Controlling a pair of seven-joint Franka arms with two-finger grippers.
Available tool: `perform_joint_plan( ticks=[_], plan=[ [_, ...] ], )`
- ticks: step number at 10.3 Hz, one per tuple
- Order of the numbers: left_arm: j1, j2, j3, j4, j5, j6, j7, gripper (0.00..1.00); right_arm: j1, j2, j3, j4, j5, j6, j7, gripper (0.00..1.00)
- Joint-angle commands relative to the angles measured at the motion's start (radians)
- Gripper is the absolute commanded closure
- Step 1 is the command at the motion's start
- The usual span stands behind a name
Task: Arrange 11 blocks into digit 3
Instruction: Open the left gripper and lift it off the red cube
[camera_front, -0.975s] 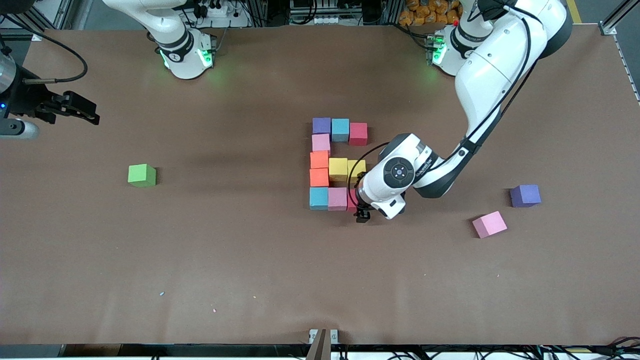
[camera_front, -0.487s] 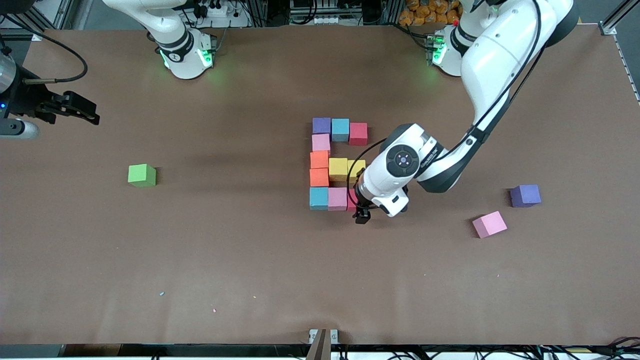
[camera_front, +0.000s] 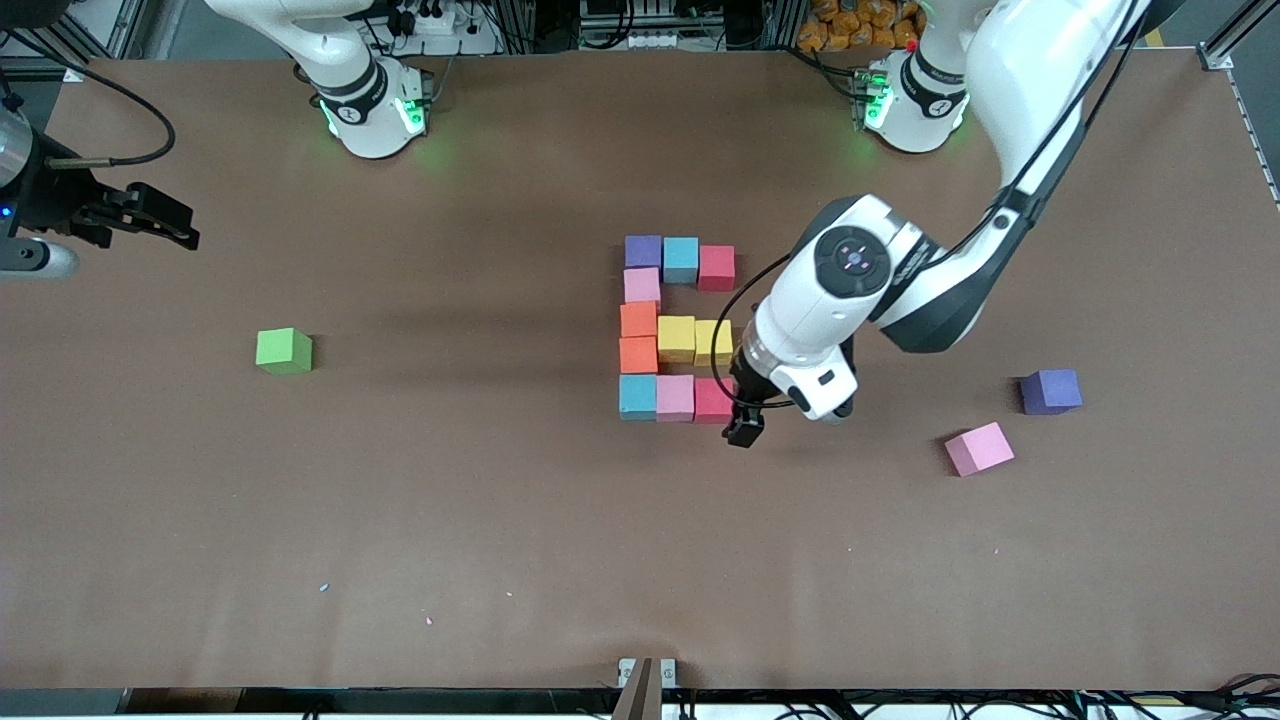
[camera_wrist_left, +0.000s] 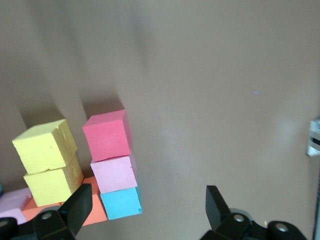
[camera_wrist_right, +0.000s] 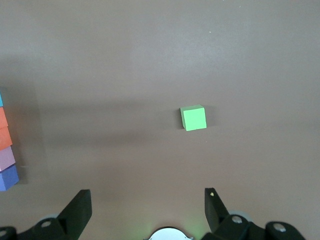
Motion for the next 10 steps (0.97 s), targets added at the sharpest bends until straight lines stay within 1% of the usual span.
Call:
perform_joint_plan(
  ticks=[1, 3, 4, 5, 8, 10],
  plan=[
    [0.024, -0.094, -0.027, -0.018, 0.003, -0.043, 0.114, 0.0, 0.005, -0.002, -0.006, 0.002, 0.006, -0.007, -0.002, 0.0],
    [0.03, -0.146, -0.027, -0.018, 0.002, -0.074, 0.221, 0.0, 0.003, -0.002, -0.005, 0.002, 0.006, -0.007, -0.002, 0.0],
    [0.049, -0.169, -0.028, -0.017, -0.006, -0.085, 0.285, 0.0, 0.003, -0.002, -0.006, 0.002, 0.006, -0.008, -0.002, 0.0],
    [0.072, -0.185, -0.039, -0.006, -0.021, -0.098, 0.333, 0.0, 0.003, 0.001, -0.006, 0.002, 0.006, -0.007, -0.002, 0.0],
    [0.115, -0.234, -0.039, 0.005, -0.027, -0.172, 0.551, 0.0, 0.003, 0.001, -0.006, 0.002, 0.006, -0.007, -0.002, 0.0],
    [0.149, -0.245, -0.04, 0.005, -0.029, -0.201, 0.626, 0.0, 0.001, 0.001, -0.006, 0.002, 0.006, -0.008, -0.002, 0.0]
  ],
)
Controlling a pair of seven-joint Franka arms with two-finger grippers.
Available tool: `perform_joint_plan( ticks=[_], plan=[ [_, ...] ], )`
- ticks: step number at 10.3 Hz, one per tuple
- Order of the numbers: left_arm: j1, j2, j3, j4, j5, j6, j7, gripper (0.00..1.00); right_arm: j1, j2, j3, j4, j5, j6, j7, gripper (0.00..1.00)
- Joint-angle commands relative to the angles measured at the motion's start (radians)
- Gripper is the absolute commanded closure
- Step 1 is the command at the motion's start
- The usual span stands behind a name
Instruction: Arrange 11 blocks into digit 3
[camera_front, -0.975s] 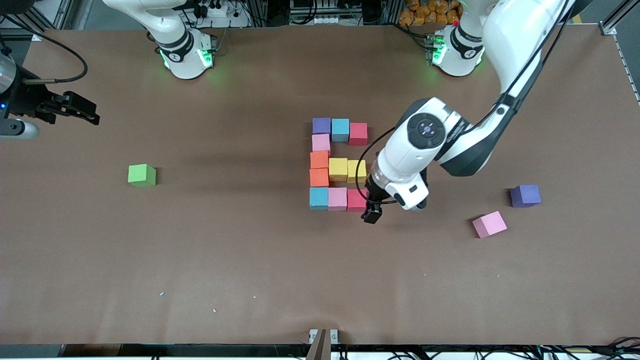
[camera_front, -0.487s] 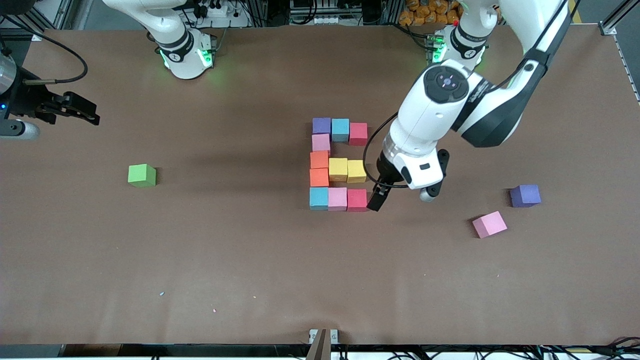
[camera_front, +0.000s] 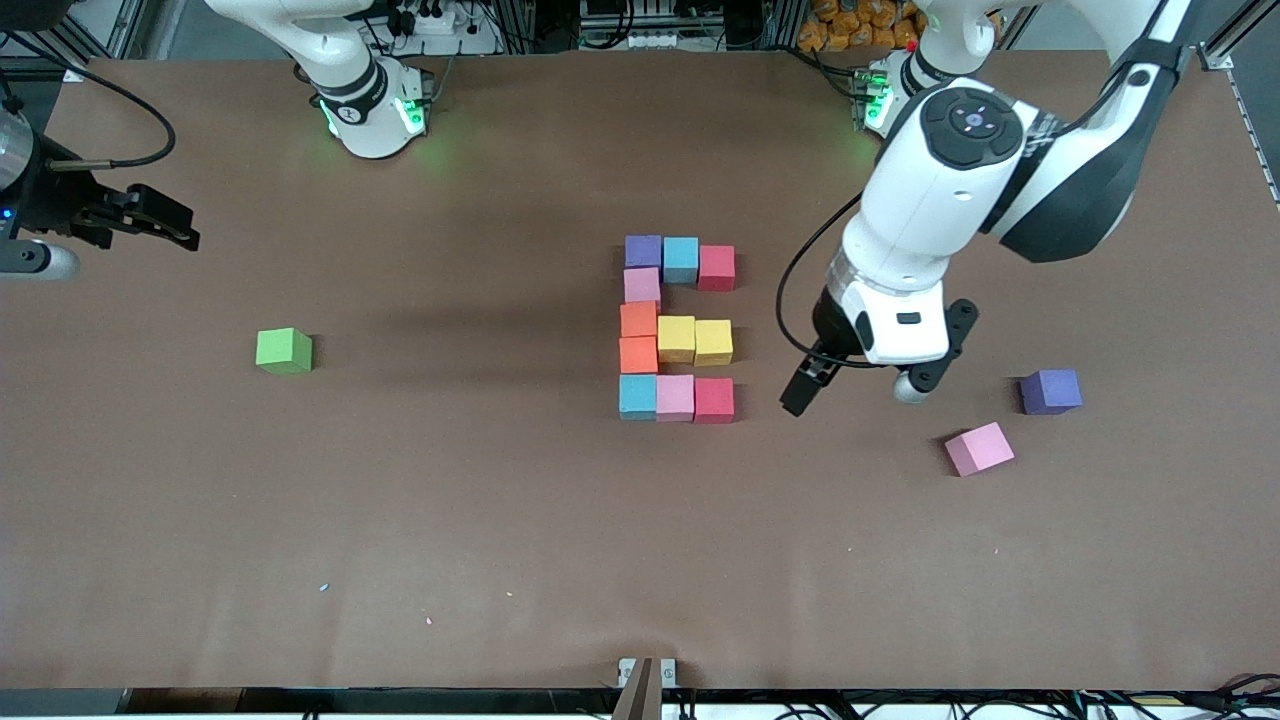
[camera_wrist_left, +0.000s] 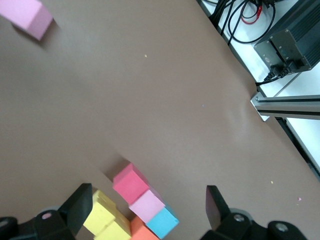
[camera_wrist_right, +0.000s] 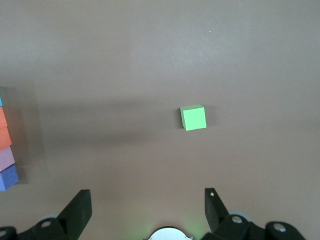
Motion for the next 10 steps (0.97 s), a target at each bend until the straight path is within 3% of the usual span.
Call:
perform_joint_plan(
  ticks=[1, 3, 7, 10],
  plan=[
    [0.04, -0.029, -0.009, 0.005, -0.021, -0.048, 0.076, 0.0, 0.001, -0.001, -0.005, 0.004, 0.006, -0.007, -0.002, 0.0],
    [0.046, -0.028, -0.008, 0.045, -0.021, -0.133, 0.155, 0.0, 0.003, -0.001, -0.005, 0.004, 0.006, -0.008, -0.002, 0.0],
    [0.06, -0.069, 0.031, 0.047, -0.087, -0.139, 0.349, 0.0, 0.003, -0.001, -0.005, 0.004, 0.006, -0.007, -0.002, 0.0],
    [0.005, -0.164, 0.211, 0.047, -0.217, -0.223, 0.606, 0.0, 0.001, -0.001, -0.005, 0.004, 0.006, -0.008, -0.002, 0.0]
  ],
)
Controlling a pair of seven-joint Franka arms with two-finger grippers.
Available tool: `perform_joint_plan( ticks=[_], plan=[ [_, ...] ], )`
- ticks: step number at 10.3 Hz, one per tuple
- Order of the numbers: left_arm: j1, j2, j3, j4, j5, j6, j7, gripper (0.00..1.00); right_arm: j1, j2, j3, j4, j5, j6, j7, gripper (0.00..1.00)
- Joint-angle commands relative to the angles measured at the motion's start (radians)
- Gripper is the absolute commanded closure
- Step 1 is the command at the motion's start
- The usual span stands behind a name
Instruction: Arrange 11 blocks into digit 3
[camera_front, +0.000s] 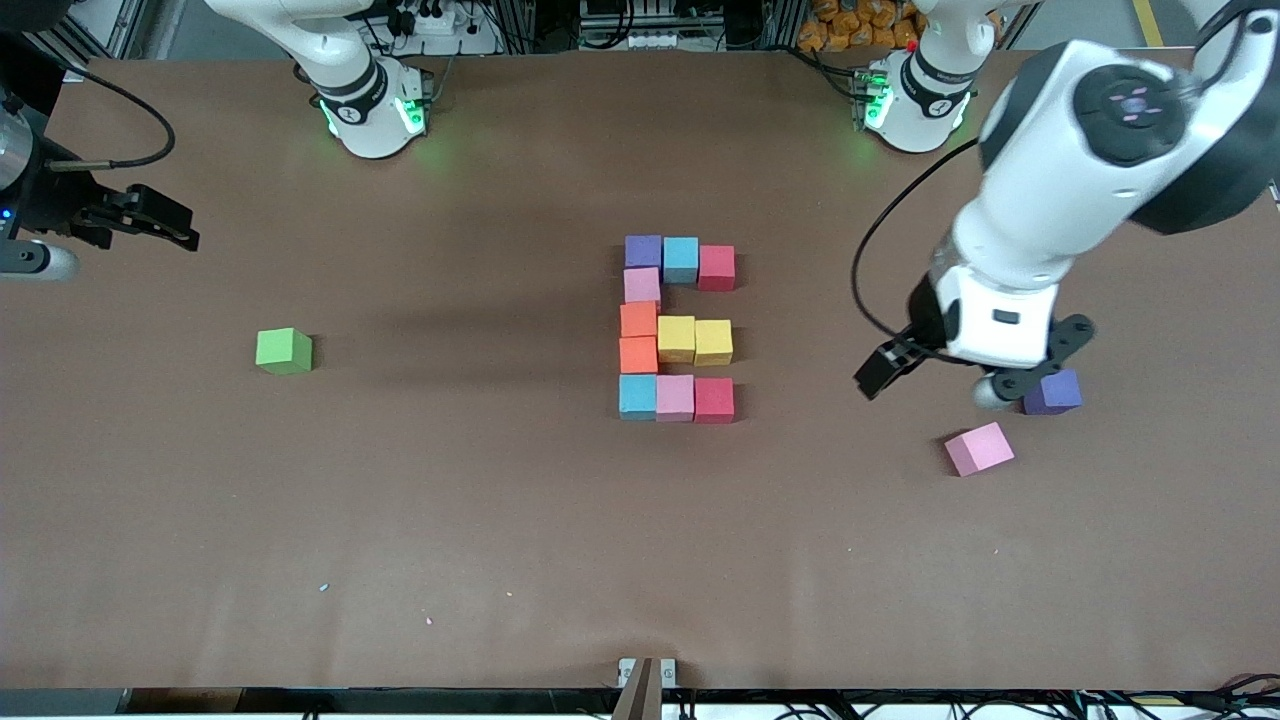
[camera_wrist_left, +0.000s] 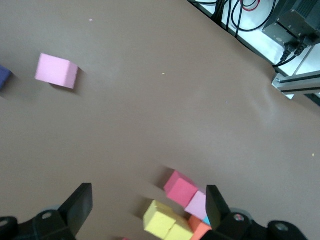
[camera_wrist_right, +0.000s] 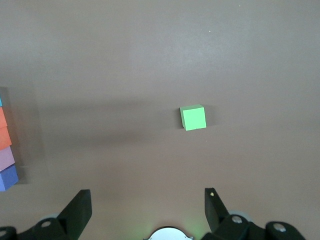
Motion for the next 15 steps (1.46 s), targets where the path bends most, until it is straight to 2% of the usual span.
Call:
perform_joint_plan(
  ticks=[1, 3, 6, 11, 13, 15],
  plan=[
    [-0.06, -0.094, 0.145, -0.01, -0.073, -0.068, 0.204, 0.0, 0.002, -0.002, -0.004, 0.004, 0.006, -0.008, -0.002, 0.0],
    [-0.123, -0.146, 0.265, -0.01, -0.117, -0.114, 0.325, 0.0, 0.002, -0.002, -0.004, 0.003, 0.006, -0.008, -0.002, 0.0],
    [-0.143, -0.207, 0.394, -0.012, -0.194, -0.212, 0.506, 0.0, 0.002, -0.002, -0.004, 0.003, 0.006, -0.008, -0.004, 0.0],
    [-0.186, -0.269, 0.492, -0.013, -0.18, -0.317, 0.73, 0.0, 0.002, 0.0, -0.004, 0.001, 0.006, -0.008, -0.004, 0.0],
    [-0.199, -0.293, 0.534, -0.018, -0.179, -0.347, 0.769, 0.0, 0.0, 0.0, -0.004, -0.001, 0.006, -0.008, -0.002, 0.0],
    [-0.2, -0.304, 0.543, -0.02, -0.179, -0.372, 0.777, 0.0, 0.0, 0.0, -0.004, 0.001, 0.006, -0.008, -0.002, 0.0]
  ],
)
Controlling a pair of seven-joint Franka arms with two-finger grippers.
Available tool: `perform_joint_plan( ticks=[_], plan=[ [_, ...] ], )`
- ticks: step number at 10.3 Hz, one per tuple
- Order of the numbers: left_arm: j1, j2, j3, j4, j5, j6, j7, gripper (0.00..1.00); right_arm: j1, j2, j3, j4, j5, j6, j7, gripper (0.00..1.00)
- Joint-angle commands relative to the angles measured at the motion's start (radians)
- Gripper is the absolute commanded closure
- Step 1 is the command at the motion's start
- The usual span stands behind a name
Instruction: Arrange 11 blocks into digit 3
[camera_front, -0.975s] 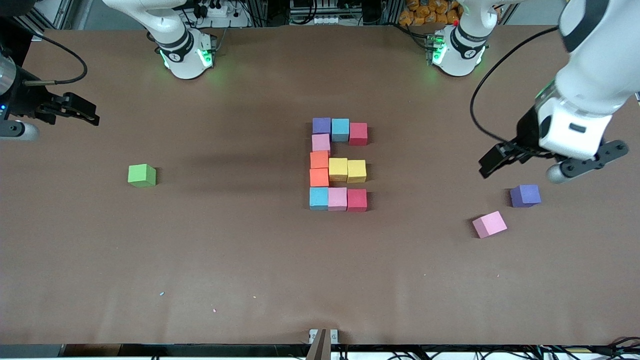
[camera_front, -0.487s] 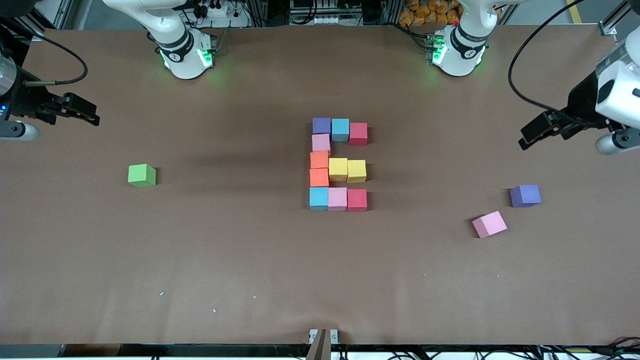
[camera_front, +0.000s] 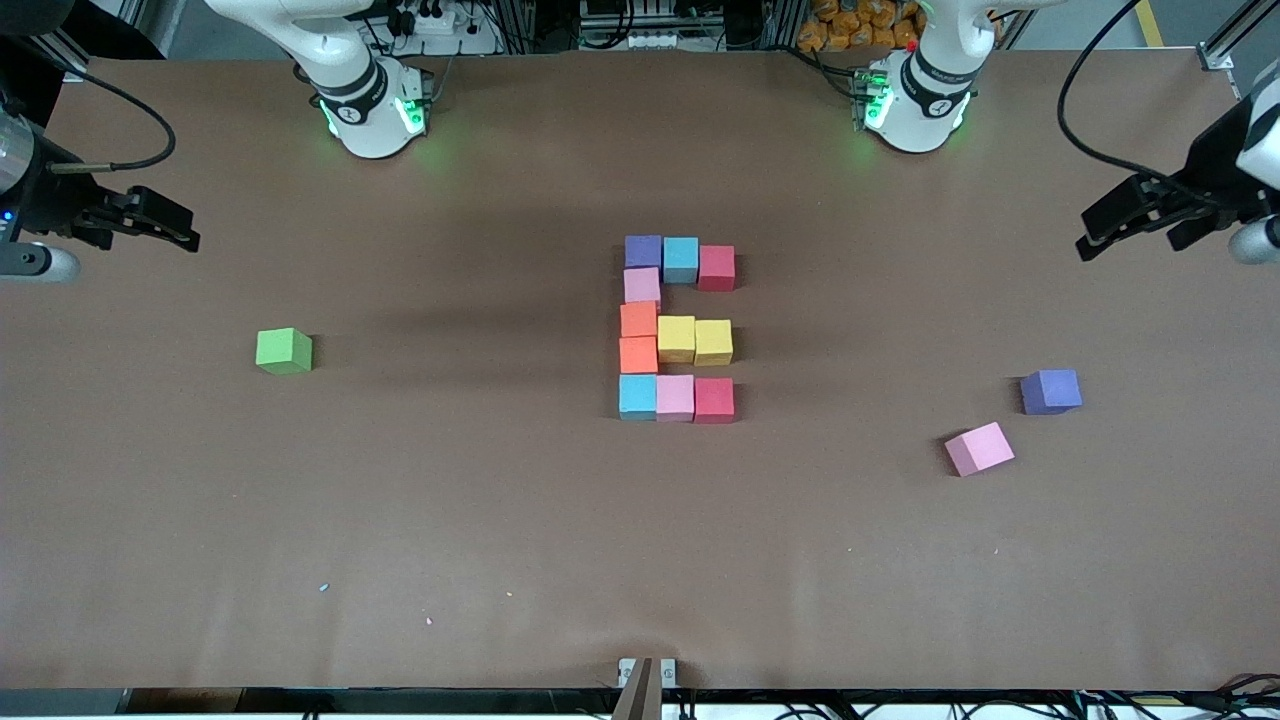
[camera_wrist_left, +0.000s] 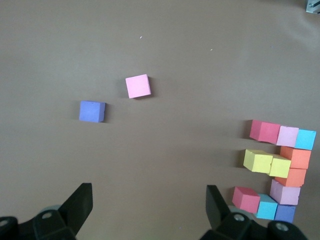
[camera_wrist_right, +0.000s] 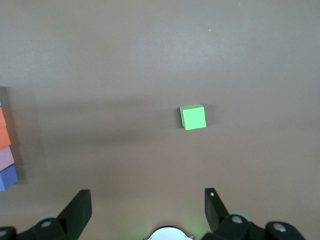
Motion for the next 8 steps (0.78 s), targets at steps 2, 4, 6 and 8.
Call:
perform_joint_plan(
  ticks=[2, 4, 6, 8],
  plan=[
    [-0.02, -0.044, 0.036, -0.028, -0.008, -0.039, 0.018, 0.0, 0.0, -0.003, -0.002, 0.002, 0.006, -0.008, -0.002, 0.0],
    [-0.021, -0.047, 0.037, -0.037, -0.008, -0.049, 0.02, 0.0, 0.0, -0.003, -0.002, 0.002, 0.006, -0.011, -0.002, 0.0],
    [-0.021, -0.047, 0.04, -0.04, -0.008, -0.047, 0.029, 0.0, -0.001, -0.003, -0.002, 0.002, 0.005, -0.011, -0.002, 0.0],
    [-0.023, -0.064, 0.047, -0.073, -0.006, -0.044, 0.061, 0.0, -0.003, -0.001, -0.002, 0.002, 0.003, -0.011, -0.002, 0.0]
  ],
)
